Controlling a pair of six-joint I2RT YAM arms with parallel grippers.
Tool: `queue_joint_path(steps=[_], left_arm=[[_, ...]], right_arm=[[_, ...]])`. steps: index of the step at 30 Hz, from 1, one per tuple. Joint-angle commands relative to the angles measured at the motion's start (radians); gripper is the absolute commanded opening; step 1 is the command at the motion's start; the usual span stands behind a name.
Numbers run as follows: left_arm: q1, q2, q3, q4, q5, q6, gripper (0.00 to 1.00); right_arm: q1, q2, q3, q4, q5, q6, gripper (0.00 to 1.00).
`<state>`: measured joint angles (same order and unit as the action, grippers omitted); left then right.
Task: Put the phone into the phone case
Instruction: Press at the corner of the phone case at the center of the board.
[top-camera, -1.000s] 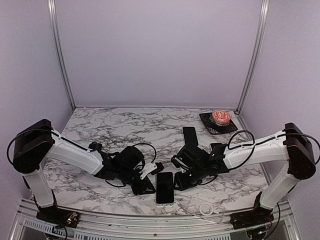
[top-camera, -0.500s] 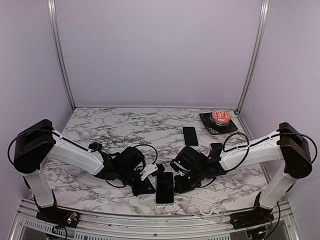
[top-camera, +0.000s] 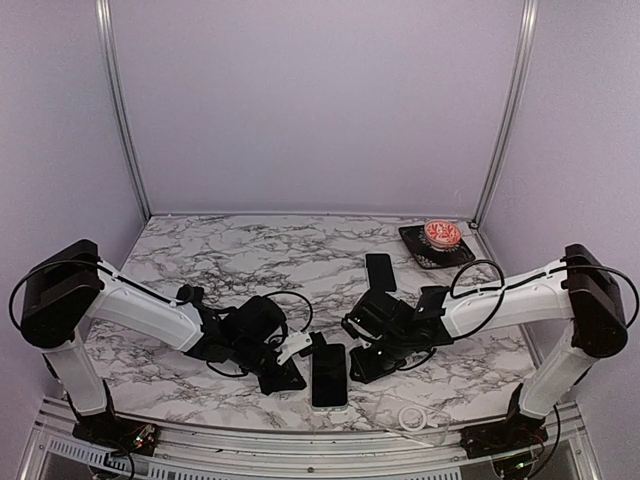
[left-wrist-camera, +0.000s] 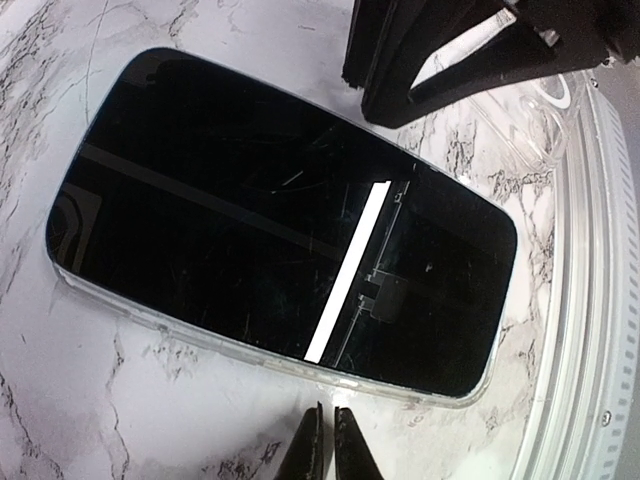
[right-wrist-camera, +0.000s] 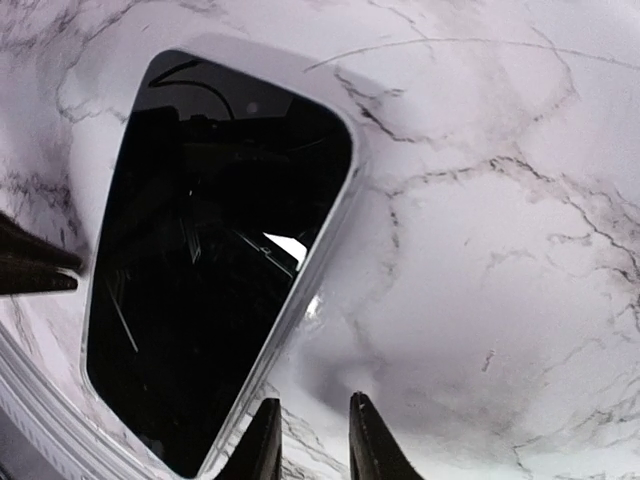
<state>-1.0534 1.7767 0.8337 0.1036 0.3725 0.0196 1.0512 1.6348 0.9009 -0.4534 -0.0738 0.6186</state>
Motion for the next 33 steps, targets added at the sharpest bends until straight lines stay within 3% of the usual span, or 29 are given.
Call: queue_joint_path(steps=[1,6,13,33], left_arm=[[-0.005,-0.03,-0.03,-0.069,-0.025,0.019,0.04],[-0.005,0.03,-0.004,-0.06,-0.003,0.009,0.03],[-0.009,0.082,0.034,-0.061,0.037,0.009,0.03],[-0.017,0.133,0.075,-0.052,0.059,0.022,0.03]], right_arm=[[0.009,-0.067,0.019,0.029,-0.019,-0.03,0.27],[0.009,-0.043,-0.002,0.114,-0.097,-0.028,0.32],[0.015,0.011,-0.043,0.139,-0.118,0.004,0.13],[0.09,0.135,-0.045,0.231,-0.147,0.05,0.05]])
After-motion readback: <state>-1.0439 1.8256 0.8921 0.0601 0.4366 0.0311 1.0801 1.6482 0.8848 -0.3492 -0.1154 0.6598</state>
